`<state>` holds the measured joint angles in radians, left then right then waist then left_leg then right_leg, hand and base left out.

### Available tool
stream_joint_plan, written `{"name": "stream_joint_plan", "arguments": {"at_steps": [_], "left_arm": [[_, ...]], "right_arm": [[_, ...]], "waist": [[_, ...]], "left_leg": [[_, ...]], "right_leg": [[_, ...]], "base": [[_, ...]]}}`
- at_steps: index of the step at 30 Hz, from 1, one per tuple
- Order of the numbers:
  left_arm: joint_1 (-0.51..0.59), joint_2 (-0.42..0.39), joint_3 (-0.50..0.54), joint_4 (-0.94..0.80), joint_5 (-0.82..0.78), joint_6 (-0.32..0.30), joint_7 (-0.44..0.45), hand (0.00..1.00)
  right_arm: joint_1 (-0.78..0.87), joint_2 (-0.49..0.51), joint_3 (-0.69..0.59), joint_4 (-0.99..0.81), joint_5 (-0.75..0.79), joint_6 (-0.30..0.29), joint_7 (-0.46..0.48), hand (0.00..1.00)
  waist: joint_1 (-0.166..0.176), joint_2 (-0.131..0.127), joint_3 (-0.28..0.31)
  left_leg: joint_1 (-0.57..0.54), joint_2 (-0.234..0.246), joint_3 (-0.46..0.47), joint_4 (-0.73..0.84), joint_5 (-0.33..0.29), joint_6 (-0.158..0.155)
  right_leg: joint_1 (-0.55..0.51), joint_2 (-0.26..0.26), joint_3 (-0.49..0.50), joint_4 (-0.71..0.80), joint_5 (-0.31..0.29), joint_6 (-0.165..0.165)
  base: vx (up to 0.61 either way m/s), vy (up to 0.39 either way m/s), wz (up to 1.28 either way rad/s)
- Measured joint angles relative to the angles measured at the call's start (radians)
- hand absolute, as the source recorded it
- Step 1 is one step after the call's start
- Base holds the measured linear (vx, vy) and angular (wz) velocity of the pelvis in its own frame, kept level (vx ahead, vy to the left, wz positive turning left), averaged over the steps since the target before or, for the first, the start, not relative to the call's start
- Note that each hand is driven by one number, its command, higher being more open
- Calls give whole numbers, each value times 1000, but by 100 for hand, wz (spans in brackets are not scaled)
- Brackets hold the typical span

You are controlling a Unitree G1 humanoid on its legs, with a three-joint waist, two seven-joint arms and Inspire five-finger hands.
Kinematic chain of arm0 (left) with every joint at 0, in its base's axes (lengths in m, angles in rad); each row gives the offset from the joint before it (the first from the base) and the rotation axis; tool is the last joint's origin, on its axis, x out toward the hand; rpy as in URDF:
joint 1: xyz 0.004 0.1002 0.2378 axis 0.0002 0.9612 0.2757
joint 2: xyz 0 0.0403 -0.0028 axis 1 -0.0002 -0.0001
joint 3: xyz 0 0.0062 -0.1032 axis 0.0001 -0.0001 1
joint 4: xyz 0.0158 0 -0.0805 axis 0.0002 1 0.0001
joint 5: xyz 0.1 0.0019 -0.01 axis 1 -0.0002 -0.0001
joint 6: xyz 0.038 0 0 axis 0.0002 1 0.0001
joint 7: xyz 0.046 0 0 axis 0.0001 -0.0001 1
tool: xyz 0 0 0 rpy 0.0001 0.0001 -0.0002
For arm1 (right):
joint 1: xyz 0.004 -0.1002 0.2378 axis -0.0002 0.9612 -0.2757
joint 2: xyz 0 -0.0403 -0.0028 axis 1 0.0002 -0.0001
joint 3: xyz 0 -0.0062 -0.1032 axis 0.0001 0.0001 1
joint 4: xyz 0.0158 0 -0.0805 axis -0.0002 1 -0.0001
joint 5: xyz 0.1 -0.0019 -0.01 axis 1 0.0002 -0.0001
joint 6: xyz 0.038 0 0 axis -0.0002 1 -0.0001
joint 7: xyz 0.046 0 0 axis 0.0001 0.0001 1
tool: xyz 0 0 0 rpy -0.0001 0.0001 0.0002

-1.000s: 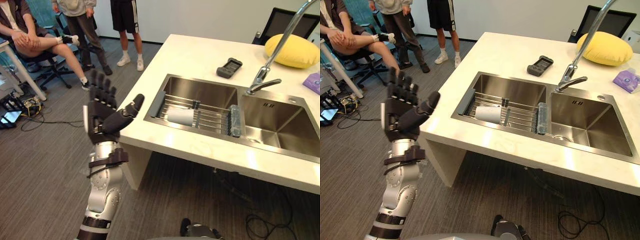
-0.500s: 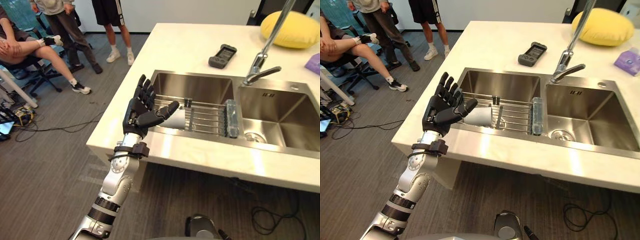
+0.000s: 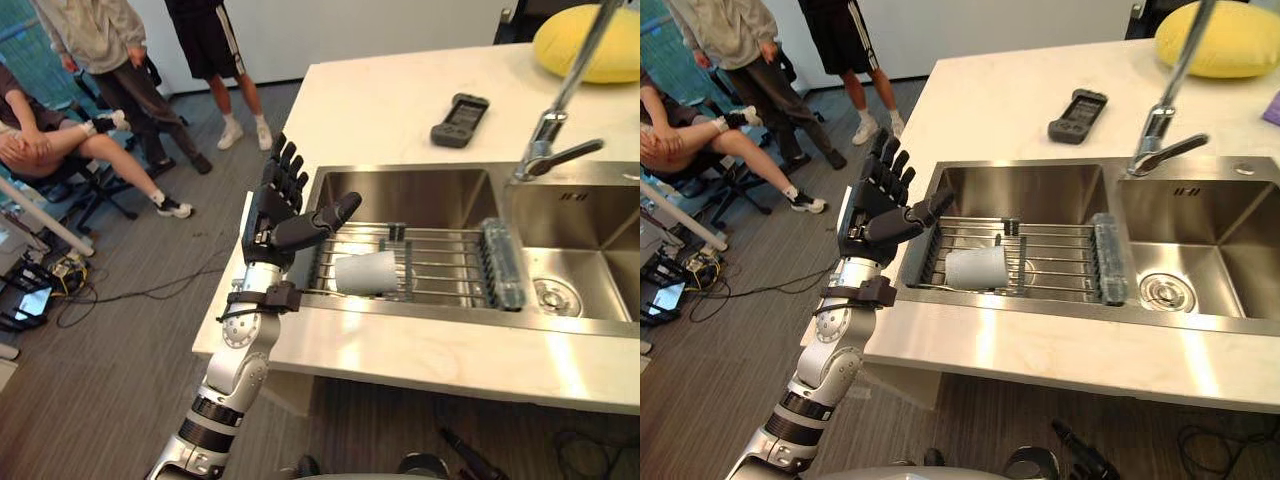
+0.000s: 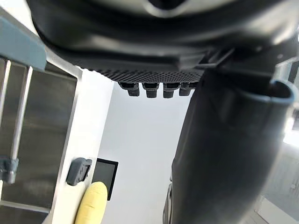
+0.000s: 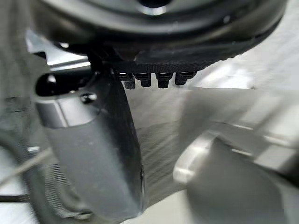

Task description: Walk over to the sink, pick up the cup, carry it to the dishwasher, place the cup inside the dishwasher, then close the dishwasher door

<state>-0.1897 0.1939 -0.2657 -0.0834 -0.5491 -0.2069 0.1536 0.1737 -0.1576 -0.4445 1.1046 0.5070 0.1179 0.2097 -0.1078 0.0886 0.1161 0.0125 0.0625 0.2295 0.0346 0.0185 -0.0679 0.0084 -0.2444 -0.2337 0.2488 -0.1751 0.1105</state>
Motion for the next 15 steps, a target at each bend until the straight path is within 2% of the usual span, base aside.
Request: {"name": "stream_joint_plan", "arguments": {"at_steps": [3,8,15], "left_arm": [[37,31,1,3,0,16,-10,100],[46,62,-4,2,16,18,-49,100],[44,170,-9,2,212,18,-157,100]], "right_arm": [[10,2,0,-1,-1,-2,-13,100],[5,4,1,-12,-5,-8,-15,100],[-1,1,20,-13,-64,-21,-10,100]], "waist": [[-20,1,0],[-30,1,1],[-37,-1,4]], "left_leg": [[37,1,-2,-41,10,-4],[41,19,4,-76,28,-8],[43,23,33,-80,30,-5]], "right_leg": [[54,12,-21,-67,28,8],[74,41,-38,-153,82,8],[81,58,-18,-220,137,4]], "base": [[71,15,2],[8,-9,-5],[-41,18,-16]]}}
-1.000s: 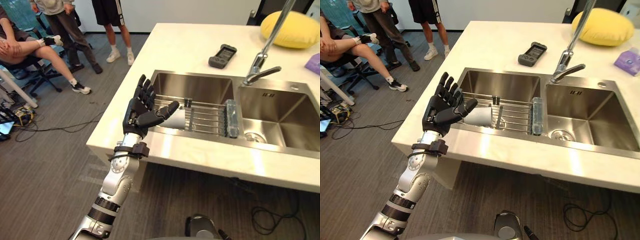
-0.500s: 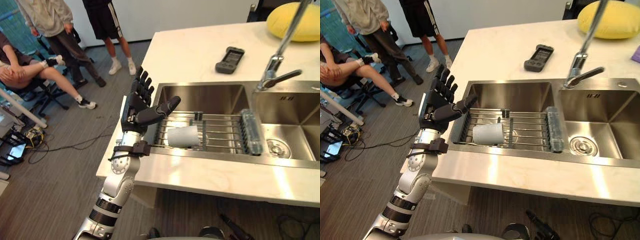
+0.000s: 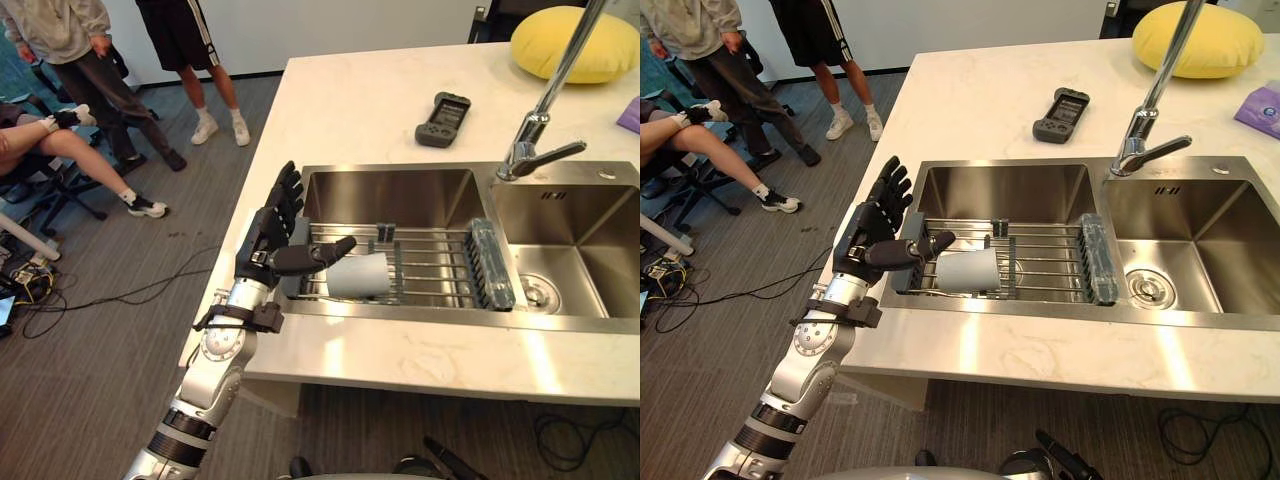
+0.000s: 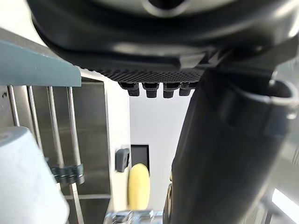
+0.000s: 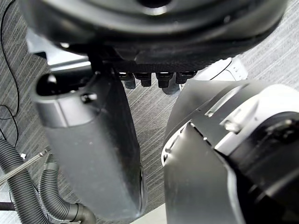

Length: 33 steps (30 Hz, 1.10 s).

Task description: Walk over to the sink, pick up the cup, carry it to the dishwasher, place the cup inside the dishwasher, then close the dishwasher door

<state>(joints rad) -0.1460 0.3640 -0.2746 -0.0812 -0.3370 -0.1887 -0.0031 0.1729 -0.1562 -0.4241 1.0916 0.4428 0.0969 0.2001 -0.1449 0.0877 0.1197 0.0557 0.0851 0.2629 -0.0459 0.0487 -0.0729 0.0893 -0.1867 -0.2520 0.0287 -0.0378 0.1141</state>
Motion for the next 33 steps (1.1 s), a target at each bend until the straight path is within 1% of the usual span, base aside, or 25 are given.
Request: {"name": "stream_joint_plan", "arguments": {"at_steps": [2,5,6,7,10,12,14,17,23,28,33], "left_arm": [[-21,53,-20,0,45,1,-50,100],[-52,104,-56,0,66,5,-101,100],[-62,118,-70,-1,85,13,-124,100],[-74,133,-88,-1,104,28,-136,100],[-83,157,-116,0,171,63,-142,100],[-83,177,-127,0,191,74,-141,100],[-83,192,-127,0,199,76,-124,100],[-83,219,-126,2,202,76,-74,100],[-90,221,-125,23,268,69,11,100],[-91,220,-125,50,338,38,43,100],[-91,220,-126,53,410,17,45,100]], "right_arm": [[1,0,0,0,-1,0,2,100],[2,-1,-1,1,-1,0,6,100],[2,-2,-1,1,-1,0,10,100],[1,-2,-2,2,-1,0,12,100],[3,-2,-2,4,-1,1,21,100],[4,-2,-4,5,0,1,21,100],[2,-2,-4,5,0,1,22,100],[-6,-2,-10,6,2,1,24,100],[-7,1,-27,14,8,1,35,100],[0,3,-43,29,8,1,35,100],[21,6,-44,29,8,0,41,100]], "waist": [[-2,-1,1],[-3,-3,2],[-4,-10,6],[-7,-10,6],[-12,-13,9],[-12,-13,9],[-12,-16,10],[-11,-22,11],[-9,-23,11],[-9,-28,9],[-17,-34,5]], "left_leg": [[1,-2,9,-4,5,5],[15,-6,19,-27,16,9],[22,-8,26,-38,20,10],[23,-13,29,-41,21,11],[23,-18,32,-41,21,11],[23,-18,32,-41,21,11],[23,-18,31,-40,22,12],[23,-19,30,-40,22,12],[25,-19,31,-40,23,13],[28,-20,41,-41,23,14],[28,-21,48,-41,23,14]], "right_leg": [[0,1,8,-14,14,-5],[-1,1,17,-21,22,-7],[-1,1,23,-28,27,-9],[-1,1,27,-35,32,-9],[0,-1,29,-46,38,-8],[0,0,30,-48,39,-8],[2,1,31,-50,43,-7],[2,1,31,-55,48,-2],[2,1,33,-56,55,-2],[1,1,46,-67,66,-7],[-3,2,56,-74,71,-9]], "base": [[-69,27,-11],[-67,22,-12],[-60,25,-15],[-56,30,-14],[-29,20,-6],[0,-1,-2],[0,0,0],[13,-3,-2],[-10,-2,-1],[-47,1,-8],[-23,0,-7]]}}
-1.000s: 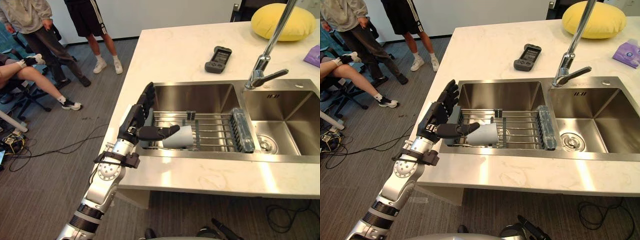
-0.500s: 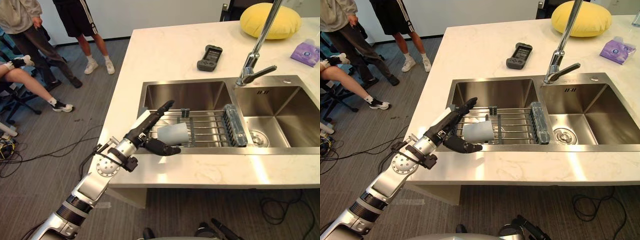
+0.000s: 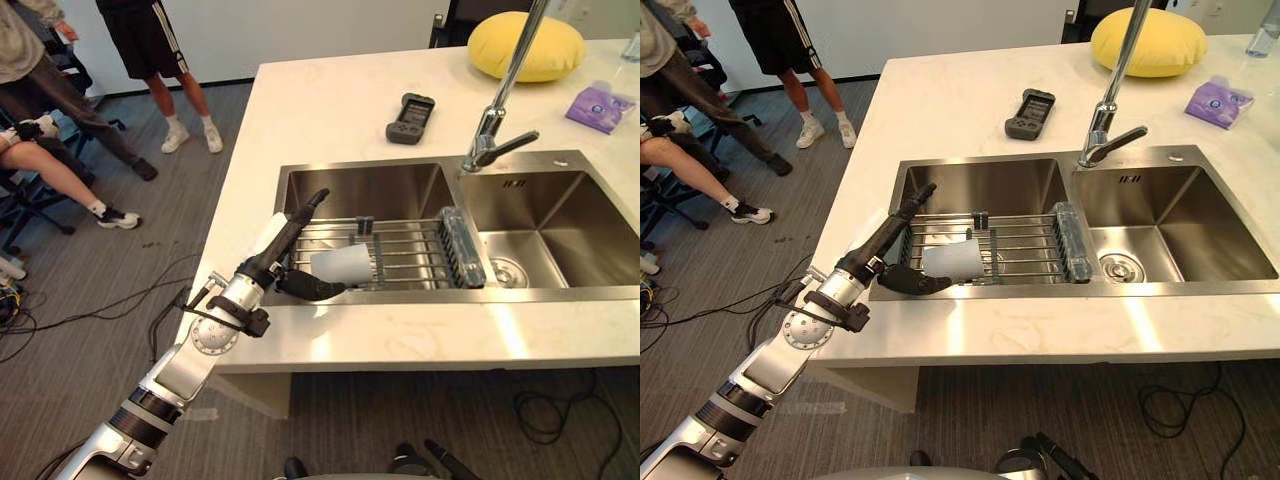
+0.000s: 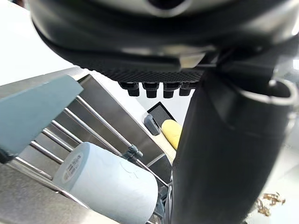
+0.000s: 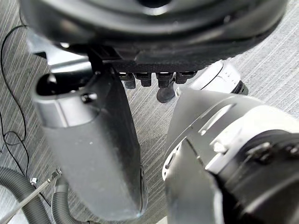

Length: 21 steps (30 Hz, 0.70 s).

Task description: Walk over to the sink, pick up the cup, carry it to the dishwasher, place the cup inside the dishwasher, then close the dishwasher door

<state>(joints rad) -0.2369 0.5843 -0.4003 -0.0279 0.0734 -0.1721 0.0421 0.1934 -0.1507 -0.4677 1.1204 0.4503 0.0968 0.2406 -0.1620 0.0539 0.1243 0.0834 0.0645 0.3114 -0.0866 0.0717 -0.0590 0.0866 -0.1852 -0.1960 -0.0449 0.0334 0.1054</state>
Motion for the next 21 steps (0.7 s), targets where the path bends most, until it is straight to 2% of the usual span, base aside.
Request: {"name": "stream_joint_plan", "arguments": {"at_steps": [10,21], "left_arm": [[-12,10,-1,45,132,-12,122,100],[-22,25,-38,114,198,-12,145,100]], "right_arm": [[19,7,1,0,0,-22,11,100],[21,7,8,-1,0,-24,11,100]], "waist": [[-21,-7,-4],[-32,-13,-8]], "left_leg": [[0,0,2,0,-1,0],[0,0,10,0,-5,0]], "right_leg": [[-3,2,11,-9,7,-2],[-7,2,20,-13,8,-4]], "base": [[-1,-4,-2],[-1,-1,-1]]}}
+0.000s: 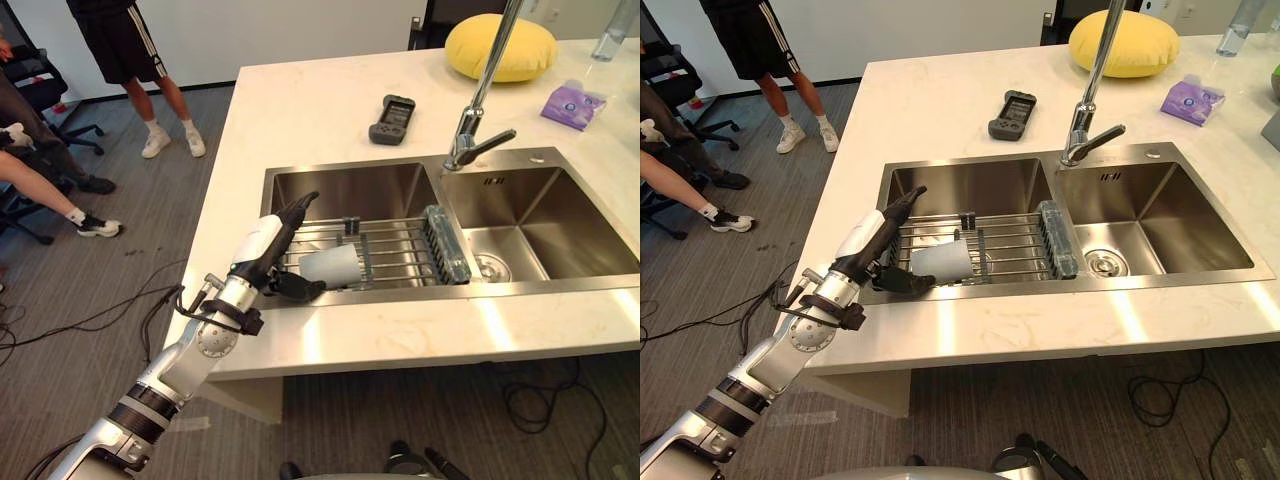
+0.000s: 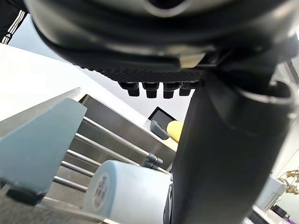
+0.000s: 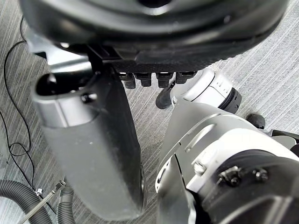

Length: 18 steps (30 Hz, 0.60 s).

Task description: Walk over to the sink, pick up the cup, carry it to the dishwasher, place the cup inside the dishwasher, then close the dishwasher door

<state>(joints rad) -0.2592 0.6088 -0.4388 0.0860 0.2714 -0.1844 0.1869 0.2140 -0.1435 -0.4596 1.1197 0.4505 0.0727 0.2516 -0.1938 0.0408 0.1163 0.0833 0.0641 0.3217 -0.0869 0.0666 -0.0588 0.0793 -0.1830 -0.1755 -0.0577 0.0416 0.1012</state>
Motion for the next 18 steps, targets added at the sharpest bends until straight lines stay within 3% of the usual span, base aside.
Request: {"name": "stream_joint_plan", "arguments": {"at_steps": [18], "left_arm": [[-47,11,-38,41,48,7,4,100]], "right_arm": [[3,-4,58,-1,4,1,-17,100]], "waist": [[-18,-3,-8]], "left_leg": [[0,-1,12,0,-5,0]], "right_leg": [[-2,0,8,-12,4,-5]], "base": [[-1,-1,-1]]}}
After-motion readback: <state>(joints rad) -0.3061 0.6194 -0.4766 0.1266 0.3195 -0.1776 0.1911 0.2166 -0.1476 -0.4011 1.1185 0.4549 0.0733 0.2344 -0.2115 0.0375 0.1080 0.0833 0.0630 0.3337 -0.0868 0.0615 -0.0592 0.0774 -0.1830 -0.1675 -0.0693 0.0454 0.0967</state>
